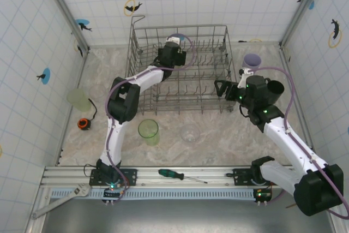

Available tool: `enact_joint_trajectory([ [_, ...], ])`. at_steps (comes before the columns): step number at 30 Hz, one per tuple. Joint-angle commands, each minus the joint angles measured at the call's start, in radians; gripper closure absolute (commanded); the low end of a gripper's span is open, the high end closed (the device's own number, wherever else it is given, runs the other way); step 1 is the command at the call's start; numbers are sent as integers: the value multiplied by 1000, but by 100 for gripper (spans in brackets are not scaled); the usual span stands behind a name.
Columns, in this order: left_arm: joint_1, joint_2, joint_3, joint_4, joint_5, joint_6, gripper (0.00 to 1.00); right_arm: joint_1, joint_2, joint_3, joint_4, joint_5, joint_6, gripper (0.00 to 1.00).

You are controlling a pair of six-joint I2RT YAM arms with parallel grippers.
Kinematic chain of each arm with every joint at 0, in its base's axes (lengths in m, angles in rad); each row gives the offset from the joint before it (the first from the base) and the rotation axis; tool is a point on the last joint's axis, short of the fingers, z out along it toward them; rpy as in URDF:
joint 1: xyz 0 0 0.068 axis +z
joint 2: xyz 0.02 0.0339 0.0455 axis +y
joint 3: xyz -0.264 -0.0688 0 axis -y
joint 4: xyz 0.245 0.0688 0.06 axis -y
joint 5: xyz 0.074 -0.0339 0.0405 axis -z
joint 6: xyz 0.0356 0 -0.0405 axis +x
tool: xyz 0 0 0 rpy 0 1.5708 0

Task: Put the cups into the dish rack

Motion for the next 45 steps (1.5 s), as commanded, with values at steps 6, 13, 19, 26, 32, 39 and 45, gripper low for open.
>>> enact_joint_trajectory([
  [6, 21, -59, -37, 2, 7, -53, 3, 14, -17, 67, -28, 45, 27, 0],
  [13, 21, -130, -69, 16, 2, -69, 3, 19, 11, 113, -66, 54, 35, 0],
  [19, 21, -205, -121, 18, 49, -96, 2, 18, 44, 176, -123, 55, 13, 0],
  [26, 21, -290, -199, 6, 54, -142, 3, 8, 88, 257, -212, 46, -11, 0],
  [32, 21, -354, -211, -60, 84, -157, 2, -22, 144, 350, -297, 56, -43, 0],
  [39, 22, -430, -252, -75, 156, -176, 2, -125, 226, 477, -428, 72, -60, 0],
  [45, 22, -493, -278, -102, 215, -227, 2, -212, 292, 544, -457, 44, -105, 0],
])
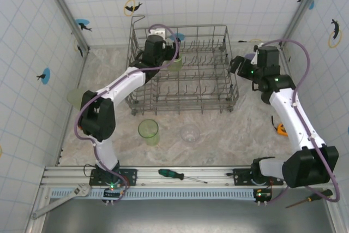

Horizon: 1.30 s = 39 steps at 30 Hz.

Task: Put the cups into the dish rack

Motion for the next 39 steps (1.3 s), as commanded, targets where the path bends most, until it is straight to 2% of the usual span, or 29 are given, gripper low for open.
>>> enact_joint_trajectory([
  [1, 5, -67, -33, -29, 65, -45, 2, -30, 44, 73, -53, -5, -54, 0],
  [8, 5, -139, -104, -37, 138, -96, 2, -88, 180, 202, -138, 89, -141, 0],
  [16, 4, -188, -164, -37, 194, -136, 2, -181, 321, 262, -128, 49, -139, 0],
  [25, 4, -205, -210, -31, 187, -142, 2, -215, 446, 363, -128, 45, -118, 0],
  [36, 5, -212, -197, -20, 227, -181, 2, -270, 572, 446, -130, 27, -90, 14],
  [39, 5, -226, -208, -22, 231, -181, 2, -278, 602, 475, -139, 8, -87, 28],
])
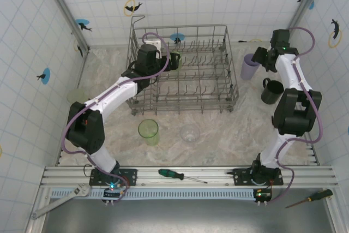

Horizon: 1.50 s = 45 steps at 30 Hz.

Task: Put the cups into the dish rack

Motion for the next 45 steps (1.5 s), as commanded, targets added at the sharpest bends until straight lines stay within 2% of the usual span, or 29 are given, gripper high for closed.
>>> enact_joint_trajectory([
  [1, 4, -52, 0, 0, 19, -13, 2, -6, 37, 77, -13, -30, 9, 32],
  [4, 5, -63, 0, -5, 11, -5, 2, -6, 73, 113, -36, -39, 9, 43],
  [14, 4, -78, -6, -8, 27, -13, 2, -9, 176, 178, -94, -23, 6, 48],
  [19, 4, -84, -9, -15, 23, -6, 2, -9, 205, 181, -93, -39, 5, 65],
  [26, 5, -86, -16, -11, 20, -13, 2, -15, 231, 217, -117, -60, 5, 99],
  [35, 5, -87, -15, -17, 31, -19, 2, -29, 146, 194, -110, -83, 10, 100],
  [45, 4, -76, 7, -45, 26, -22, 2, -73, 22, 227, -46, -172, 83, 100],
])
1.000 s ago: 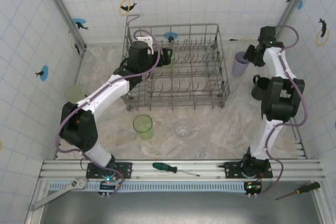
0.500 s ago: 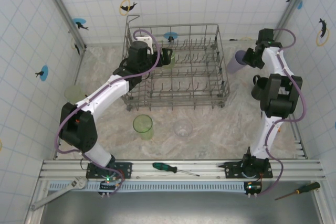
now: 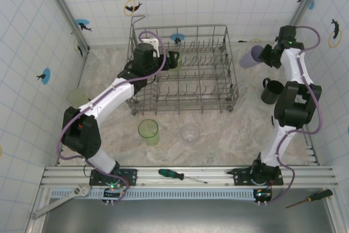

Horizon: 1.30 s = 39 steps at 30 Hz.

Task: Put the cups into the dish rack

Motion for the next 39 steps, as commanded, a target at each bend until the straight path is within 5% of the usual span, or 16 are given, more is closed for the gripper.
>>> enact_joint_trajectory([
  [1, 3, -15, 13, -24, 8, -15, 2, -2, -97, 59, 49, -52, 29, 100],
  [13, 5, 14, 76, -59, 18, -26, 2, 17, -239, -18, 184, -188, 111, 100],
  [22, 4, 82, 157, -63, 75, -92, 3, 122, -349, -179, 335, -259, 148, 100],
  [33, 32, 111, 143, 69, 230, -273, 2, 164, -491, -561, 776, -399, 307, 100],
  [39, 55, 174, 150, 211, 433, -439, 2, 209, -530, -693, 971, -436, 383, 100],
])
